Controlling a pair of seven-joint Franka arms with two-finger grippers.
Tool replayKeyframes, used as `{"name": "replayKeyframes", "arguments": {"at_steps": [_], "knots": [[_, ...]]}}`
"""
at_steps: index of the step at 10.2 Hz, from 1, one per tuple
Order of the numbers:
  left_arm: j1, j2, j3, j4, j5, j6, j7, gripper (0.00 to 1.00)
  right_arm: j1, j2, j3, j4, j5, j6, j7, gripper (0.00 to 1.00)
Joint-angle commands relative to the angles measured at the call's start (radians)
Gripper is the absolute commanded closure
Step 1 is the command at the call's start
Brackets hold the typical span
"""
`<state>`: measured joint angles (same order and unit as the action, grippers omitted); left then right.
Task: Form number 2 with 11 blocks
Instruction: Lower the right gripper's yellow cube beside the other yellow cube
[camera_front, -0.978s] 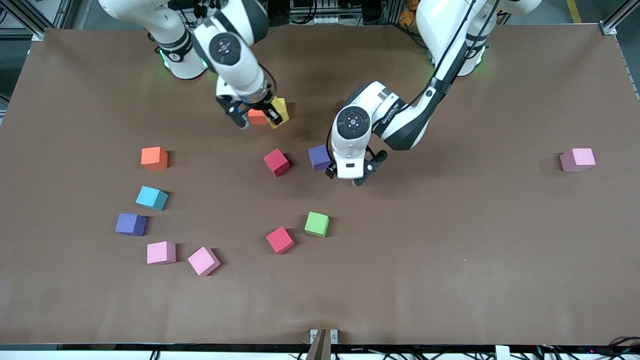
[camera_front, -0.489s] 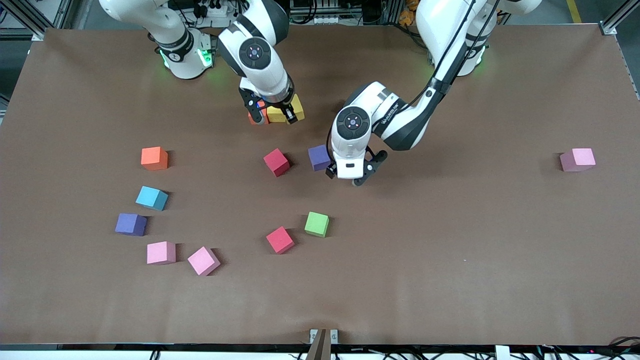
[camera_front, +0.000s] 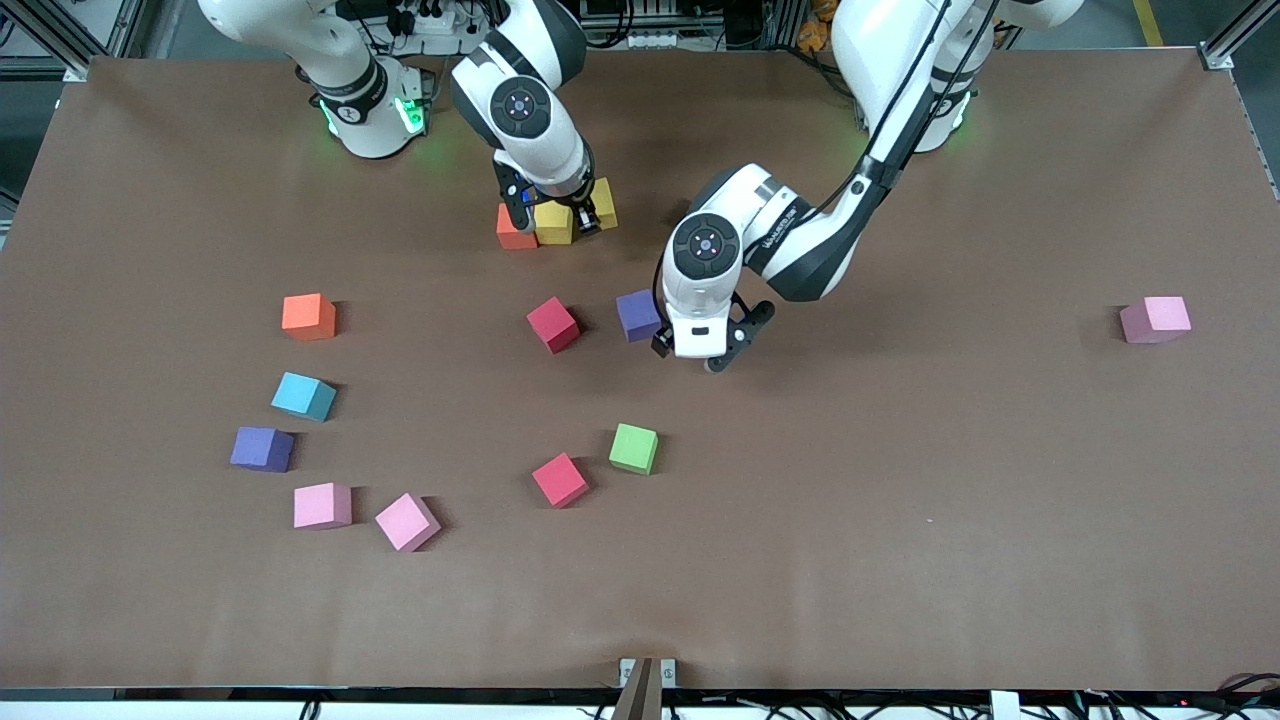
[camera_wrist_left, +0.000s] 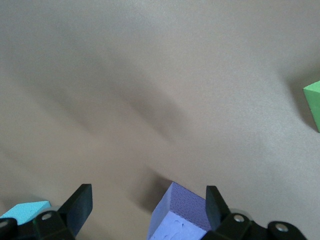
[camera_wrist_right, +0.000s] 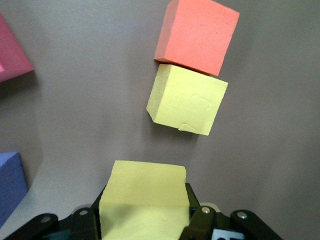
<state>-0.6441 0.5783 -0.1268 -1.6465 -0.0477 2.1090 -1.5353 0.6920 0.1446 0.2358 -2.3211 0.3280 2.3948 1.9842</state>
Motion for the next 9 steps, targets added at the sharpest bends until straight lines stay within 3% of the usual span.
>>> {"name": "replayKeyframes", "arguments": {"at_steps": [1,5,9], "knots": [[0.003,0.003,-0.004,0.01,0.028,-0.014,0.012,0.0,0.001,0.006,0.023,-0.058,0.016,0.086,0.084,1.0],[0.003,0.012,-0.004,0.011,0.043,-0.014,0.012,0.0,0.003,0.079,0.062,-0.064,0.016,0.208,0.143,1.0],[0.003,0.012,-0.004,0.011,0.043,-0.014,0.012,0.0,0.001,0.078,0.079,-0.083,0.017,0.205,0.159,1.0]]}}
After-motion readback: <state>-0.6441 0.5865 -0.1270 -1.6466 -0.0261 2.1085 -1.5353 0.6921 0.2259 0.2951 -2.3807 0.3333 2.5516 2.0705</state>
